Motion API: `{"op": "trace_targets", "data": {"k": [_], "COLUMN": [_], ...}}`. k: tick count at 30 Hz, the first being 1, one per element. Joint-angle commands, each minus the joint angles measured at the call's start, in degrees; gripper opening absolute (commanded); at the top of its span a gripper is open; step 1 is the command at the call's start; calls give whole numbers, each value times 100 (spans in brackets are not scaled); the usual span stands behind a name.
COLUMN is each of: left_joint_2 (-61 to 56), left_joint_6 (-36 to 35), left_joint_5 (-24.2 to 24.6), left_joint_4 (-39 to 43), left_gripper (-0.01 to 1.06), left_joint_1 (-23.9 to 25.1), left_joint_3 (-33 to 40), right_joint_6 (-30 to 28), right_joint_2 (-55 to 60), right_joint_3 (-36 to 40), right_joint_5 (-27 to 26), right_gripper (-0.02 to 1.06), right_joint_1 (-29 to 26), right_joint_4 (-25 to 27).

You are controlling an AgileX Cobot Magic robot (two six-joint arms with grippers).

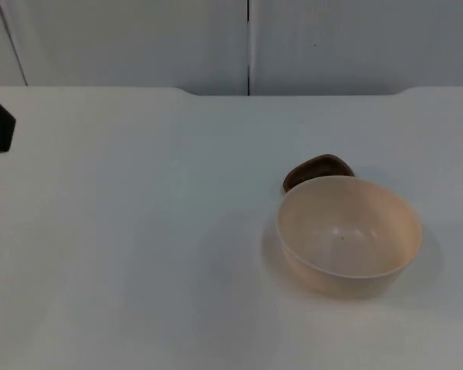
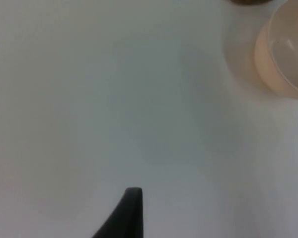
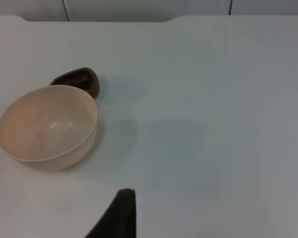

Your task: Pick up the bowl with the left hand and pour the coffee beans from the cup into the bowl with the right hand.

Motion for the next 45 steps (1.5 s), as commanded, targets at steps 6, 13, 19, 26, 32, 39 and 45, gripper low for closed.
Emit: {"op": "trace_targets", "data": {"k": [6,13,19,26,32,39,45], "left_joint_2": [390,732,964,1457,1879,2348,2743], "left_joint_6": [201,201,189,50,-142,-370,-531], "left_joint_5": [-15,93,20,-79,-233,-330,-338], "left_joint_4": [-293,-505,-492,-457,-374,-291,-226], "left_gripper": [105,105,105,105,105,105,105], "left_joint_1": [-2,-38,-440,-1087,-1562,-2027,-2370], "left_joint_3": [-421,-866,-1103,-1457,-1810,-2185,-2510], "right_joint_6": [-43,-43,-43,-43,-43,-43,-43], "right_joint_2": [-19,-19,-19,-19,-19,-19,-19], "right_joint_3": [18,18,18,18,18,18,18], "right_joint_5": [6,6,6,6,6,6,6], "right_gripper": [105,105,105,105,105,105,105], "right_joint_1": [-40,-40,-40,-40,-40,-40,-40], "right_joint_4": [-34,-34,-34,-34,-34,-34,-34]}}
